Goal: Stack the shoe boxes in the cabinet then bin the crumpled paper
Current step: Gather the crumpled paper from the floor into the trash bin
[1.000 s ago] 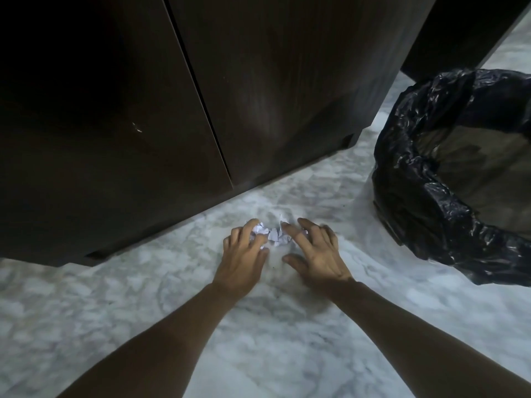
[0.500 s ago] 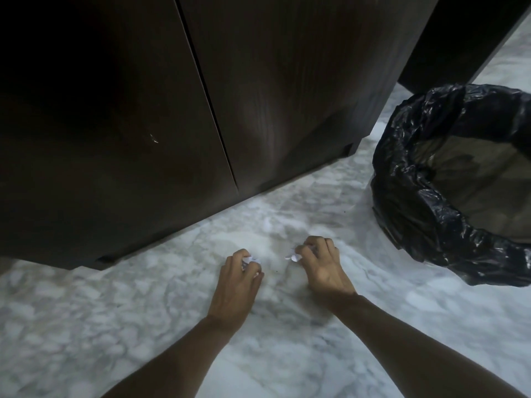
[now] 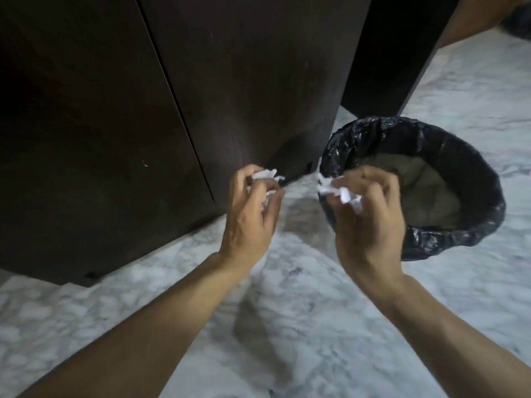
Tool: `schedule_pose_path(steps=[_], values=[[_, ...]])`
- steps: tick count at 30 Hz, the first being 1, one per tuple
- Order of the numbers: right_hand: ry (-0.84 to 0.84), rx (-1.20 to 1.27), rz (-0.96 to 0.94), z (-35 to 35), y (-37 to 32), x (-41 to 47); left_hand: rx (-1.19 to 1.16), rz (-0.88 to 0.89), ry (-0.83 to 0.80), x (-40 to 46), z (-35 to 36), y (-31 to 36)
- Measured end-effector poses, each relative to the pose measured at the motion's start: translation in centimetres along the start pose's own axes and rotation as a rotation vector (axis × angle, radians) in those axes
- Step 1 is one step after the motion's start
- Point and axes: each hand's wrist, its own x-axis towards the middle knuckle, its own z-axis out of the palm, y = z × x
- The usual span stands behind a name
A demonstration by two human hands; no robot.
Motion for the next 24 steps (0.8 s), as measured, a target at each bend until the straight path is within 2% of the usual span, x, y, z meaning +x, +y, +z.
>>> schedule_pose_path(steps=[3, 6, 8, 10, 12, 14, 18, 20, 22, 24], values=[[0.2, -0.08, 0.067, -4.0, 0.4, 4.5, -0.072, 0.102, 0.086, 5.0, 1.9, 5.2], [0.257, -0.092, 0.195, -6.7, 2.1, 6.6, -0.128, 0.13, 0.02, 7.6, 4.9, 9.2], [0.201, -0.109, 0.286, -7.7, 3.9, 7.0, -0.147, 0.037, -0.16, 8.2, 7.1, 10.5], [0.107, -0.098, 0.364, -8.5, 5.5, 6.8, -0.178, -0.127, -0.398, 8.4, 8.6, 10.7], [0.087, -0.045, 0.469, -9.4, 6.6, 6.4, -0.213, -0.212, -0.537, 8.2, 9.3, 10.4], [0.099, -0.028, 0.541, -10.0, 7.1, 6.0, -0.226, -0.219, -0.489, 7.8, 9.3, 10.0], [0.021, -0.086, 0.592, -10.1, 7.9, 4.2, -0.18, -0.22, -0.02, 5.1, 7.8, 8.3], [-0.044, -0.138, 0.586, -9.8, 7.9, 3.3, -0.124, -0.319, 0.085, 2.5, 7.4, 5.5], [-0.117, -0.228, 0.565, -9.4, 7.7, 2.8, -0.052, -0.443, 0.002, -0.8, 7.4, 2.8], [-0.136, -0.325, 0.552, -8.8, 7.6, 2.7, -0.002, -0.542, -0.219, -4.4, 8.0, 0.3]])
